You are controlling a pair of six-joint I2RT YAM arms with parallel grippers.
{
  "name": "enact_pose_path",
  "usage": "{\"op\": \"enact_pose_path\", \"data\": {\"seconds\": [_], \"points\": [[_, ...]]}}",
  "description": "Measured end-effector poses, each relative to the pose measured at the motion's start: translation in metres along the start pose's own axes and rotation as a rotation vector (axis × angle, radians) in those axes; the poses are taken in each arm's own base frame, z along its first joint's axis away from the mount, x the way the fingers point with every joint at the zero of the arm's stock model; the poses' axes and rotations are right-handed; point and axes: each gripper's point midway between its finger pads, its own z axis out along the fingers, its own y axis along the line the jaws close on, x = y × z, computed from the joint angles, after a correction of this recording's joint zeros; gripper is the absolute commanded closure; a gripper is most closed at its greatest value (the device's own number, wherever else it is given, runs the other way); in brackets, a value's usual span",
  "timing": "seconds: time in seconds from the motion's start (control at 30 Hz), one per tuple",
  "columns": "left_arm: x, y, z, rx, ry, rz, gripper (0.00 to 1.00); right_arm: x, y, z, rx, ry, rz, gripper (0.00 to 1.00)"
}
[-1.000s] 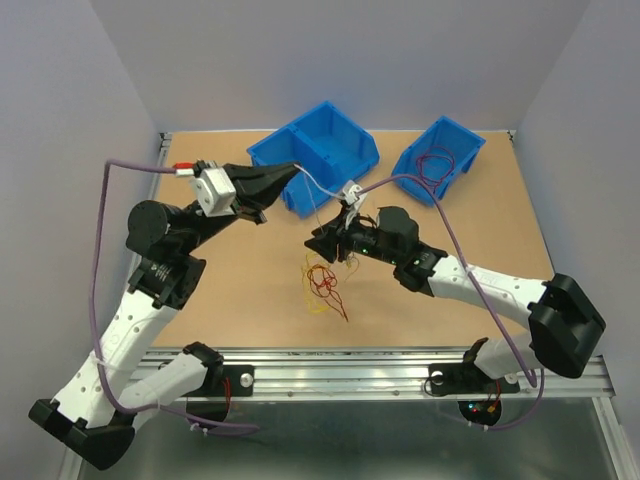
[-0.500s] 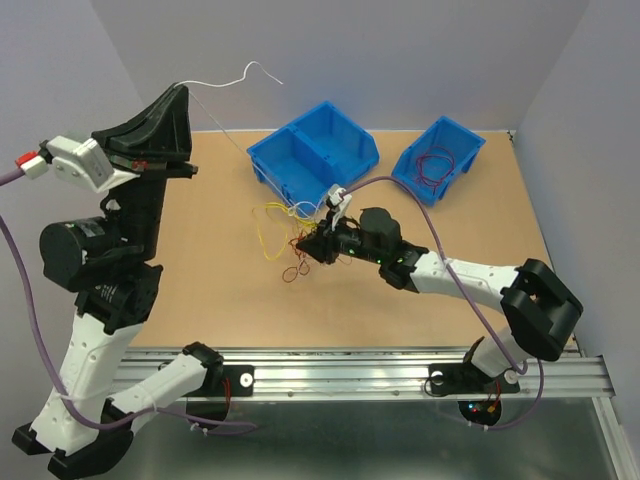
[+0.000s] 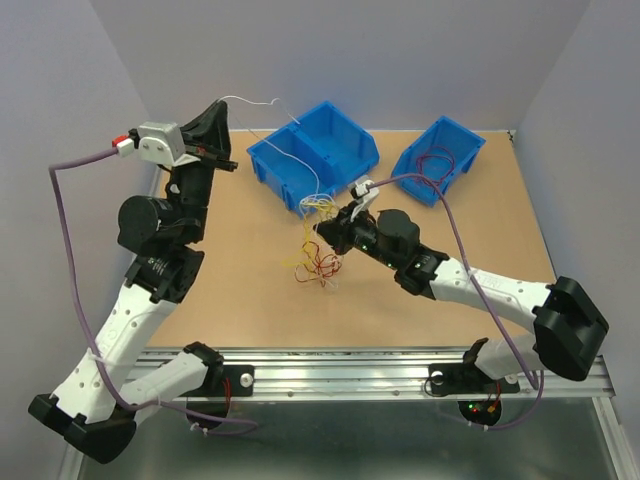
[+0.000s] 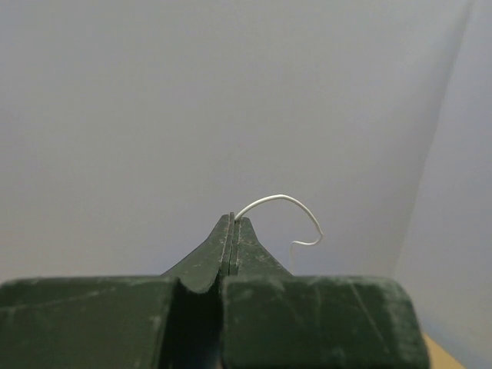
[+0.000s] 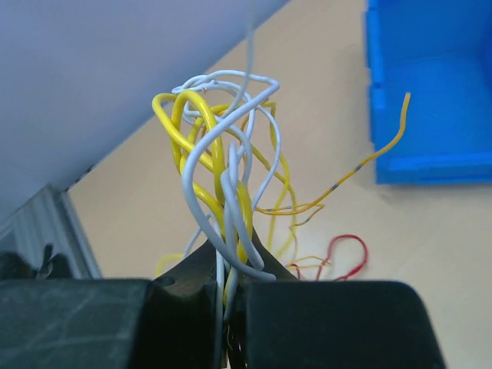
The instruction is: Untangle the cables
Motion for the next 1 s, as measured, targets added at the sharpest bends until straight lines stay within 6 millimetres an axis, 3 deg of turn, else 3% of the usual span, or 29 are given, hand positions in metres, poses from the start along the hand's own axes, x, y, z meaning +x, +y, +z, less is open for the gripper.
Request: {"op": "enact_pose_path", "data": {"seconds": [0.13, 0.23, 0.4, 0.5, 0.57, 0.7, 0.8, 1.0], "points": [[-0.007, 0.037, -0.004, -0.202, -0.023, 0.031, 1.00, -0.005, -0.042, -0.009, 0.255, -0.051, 0.065, 1.00], [-0.031, 0.066, -0.016, -0.366, -0.081, 0.063, 1.00, -0.006, -0.081, -0.028, 0.489, -0.108, 0.124, 0.99], [-0.076, 0.111, -0.047, -0.630, -0.201, 0.113, 1.00, -0.014, -0.120, -0.057, 0.687, -0.215, 0.225, 0.99], [-0.108, 0.127, -0.074, -0.732, -0.304, 0.087, 1.00, -0.008, -0.150, -0.076, 0.800, -0.243, 0.282, 0.99], [-0.120, 0.132, -0.089, -0.757, -0.358, 0.060, 1.00, -0.004, -0.162, -0.084, 0.848, -0.251, 0.304, 1.00], [-0.143, 0.137, -0.123, -0.774, -0.500, -0.028, 1.00, -0.004, -0.162, -0.089, 0.858, -0.257, 0.321, 0.99], [-0.130, 0.129, -0.120, -0.703, -0.517, -0.045, 1.00, -0.007, -0.155, -0.087, 0.817, -0.237, 0.302, 0.99], [-0.073, 0.086, -0.069, -0.420, -0.373, 0.032, 1.00, -0.004, -0.136, -0.074, 0.685, -0.161, 0.243, 0.94]]}}
